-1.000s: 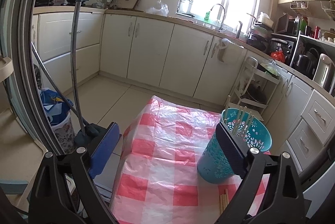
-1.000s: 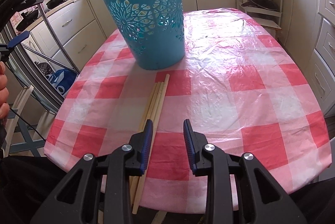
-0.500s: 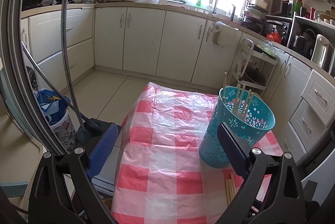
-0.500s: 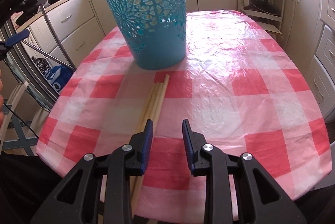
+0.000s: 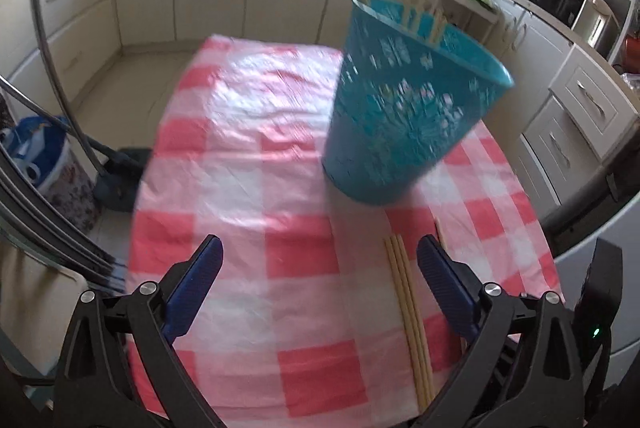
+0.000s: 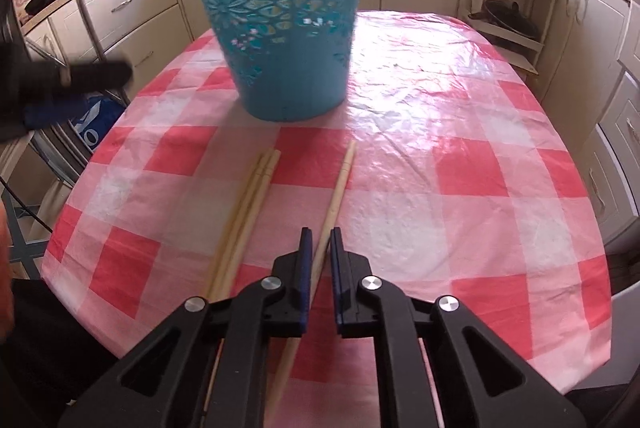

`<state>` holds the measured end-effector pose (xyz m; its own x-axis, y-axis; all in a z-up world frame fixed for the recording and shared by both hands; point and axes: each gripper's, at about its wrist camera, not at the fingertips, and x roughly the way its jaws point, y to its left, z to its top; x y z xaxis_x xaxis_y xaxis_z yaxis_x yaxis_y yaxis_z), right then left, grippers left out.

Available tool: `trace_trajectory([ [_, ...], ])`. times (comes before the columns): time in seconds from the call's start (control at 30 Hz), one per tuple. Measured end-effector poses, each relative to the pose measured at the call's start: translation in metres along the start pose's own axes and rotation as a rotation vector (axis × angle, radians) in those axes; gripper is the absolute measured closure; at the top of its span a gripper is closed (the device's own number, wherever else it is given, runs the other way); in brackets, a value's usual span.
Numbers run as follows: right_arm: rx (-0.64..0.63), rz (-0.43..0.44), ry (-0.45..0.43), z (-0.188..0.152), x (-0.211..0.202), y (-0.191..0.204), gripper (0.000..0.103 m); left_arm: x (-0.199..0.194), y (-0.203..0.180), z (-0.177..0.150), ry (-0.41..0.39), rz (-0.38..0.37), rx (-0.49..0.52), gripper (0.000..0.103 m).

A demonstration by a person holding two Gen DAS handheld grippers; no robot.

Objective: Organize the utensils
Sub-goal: 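Lower the left tool and grasp a chopstick while the right tool closes on another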

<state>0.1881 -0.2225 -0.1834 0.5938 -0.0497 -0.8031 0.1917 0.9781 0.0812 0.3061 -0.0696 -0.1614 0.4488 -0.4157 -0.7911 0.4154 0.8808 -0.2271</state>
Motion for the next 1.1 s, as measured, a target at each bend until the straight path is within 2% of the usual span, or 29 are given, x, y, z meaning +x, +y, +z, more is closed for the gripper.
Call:
trace_trajectory([
  [0.07,0.030,0.008,0.001,-0.003,-0.003,-0.011,0.094,0.015,-0.013,-0.013,0.043,-0.001,0.047,0.009],
  [0.17,0.068,0.037,-0.001,-0.006,-0.006,-0.022,0.095,0.028,-0.033,-0.028,0.066,0.028,0.130,0.009],
  [0.27,0.077,0.057,-0.006,-0.006,-0.005,-0.025,0.095,0.040,-0.043,-0.037,0.091,0.050,0.170,0.009],
  [0.43,0.090,0.092,-0.011,-0.007,-0.006,-0.030,0.095,0.052,-0.041,-0.038,0.123,0.088,0.181,0.010],
  [0.8,0.102,0.122,-0.013,-0.009,-0.009,-0.037,0.095,0.055,-0.036,-0.034,0.115,0.137,0.179,0.010],
  [0.93,0.102,0.121,-0.012,-0.009,-0.009,-0.037,0.095,0.058,-0.036,-0.035,0.122,0.175,0.204,0.012],
  [1.07,0.083,0.095,-0.014,-0.005,-0.006,-0.033,0.094,0.059,-0.041,-0.034,0.116,0.160,0.217,0.015],
  [1.1,0.076,0.088,-0.014,-0.004,-0.005,-0.031,0.094,0.059,-0.043,-0.034,0.111,0.156,0.224,0.020],
])
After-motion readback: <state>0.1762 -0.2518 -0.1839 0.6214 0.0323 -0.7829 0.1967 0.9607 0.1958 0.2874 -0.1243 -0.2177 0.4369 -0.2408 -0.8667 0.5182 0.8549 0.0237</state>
